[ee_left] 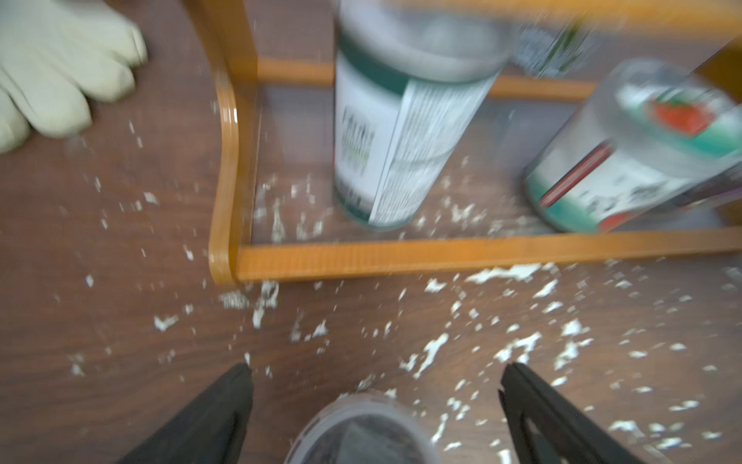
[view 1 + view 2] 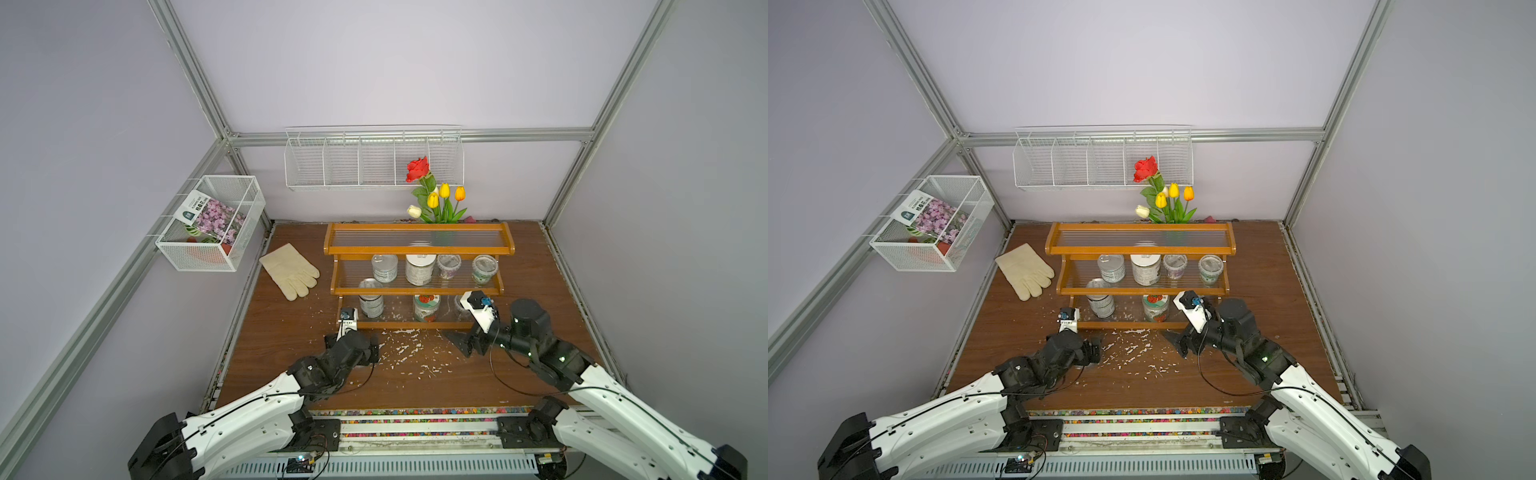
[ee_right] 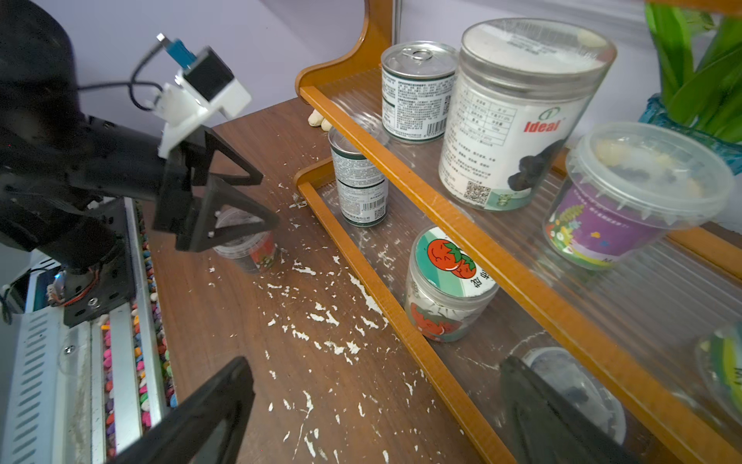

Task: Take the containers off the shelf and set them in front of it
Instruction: 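Place the container at the center of the board, then pick up a container from the shelf.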

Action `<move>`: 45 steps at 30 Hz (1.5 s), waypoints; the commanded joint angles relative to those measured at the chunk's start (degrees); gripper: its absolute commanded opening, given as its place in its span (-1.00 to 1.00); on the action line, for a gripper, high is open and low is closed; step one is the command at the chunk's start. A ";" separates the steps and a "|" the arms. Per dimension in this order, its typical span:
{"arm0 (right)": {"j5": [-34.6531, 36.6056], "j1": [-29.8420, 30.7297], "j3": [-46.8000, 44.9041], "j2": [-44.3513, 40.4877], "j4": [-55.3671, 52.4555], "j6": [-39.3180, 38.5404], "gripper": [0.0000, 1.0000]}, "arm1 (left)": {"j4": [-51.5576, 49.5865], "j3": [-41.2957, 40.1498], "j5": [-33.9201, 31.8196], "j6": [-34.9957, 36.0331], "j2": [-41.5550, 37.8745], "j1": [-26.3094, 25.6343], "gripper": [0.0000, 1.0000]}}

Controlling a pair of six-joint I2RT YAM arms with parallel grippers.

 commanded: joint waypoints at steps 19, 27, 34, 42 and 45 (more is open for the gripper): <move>-0.39 -6.74 2.99 -1.91 7.40 4.78 0.97 | 29.27 19.42 20.89 28.08 21.59 18.02 0.99; -0.63 -7.06 2.85 -1.57 8.35 4.76 0.96 | 32.94 21.20 23.26 28.43 27.67 18.79 0.99; -0.68 -7.04 2.77 -1.90 8.18 4.52 0.96 | 36.16 22.13 23.99 28.67 31.51 19.11 0.99; -0.69 -7.11 2.75 -2.04 7.85 4.11 0.96 | 32.89 22.70 25.13 30.35 32.44 19.37 0.58; -0.83 -7.15 2.85 -1.89 7.56 3.88 0.96 | 30.87 22.38 25.30 31.69 31.30 19.37 0.54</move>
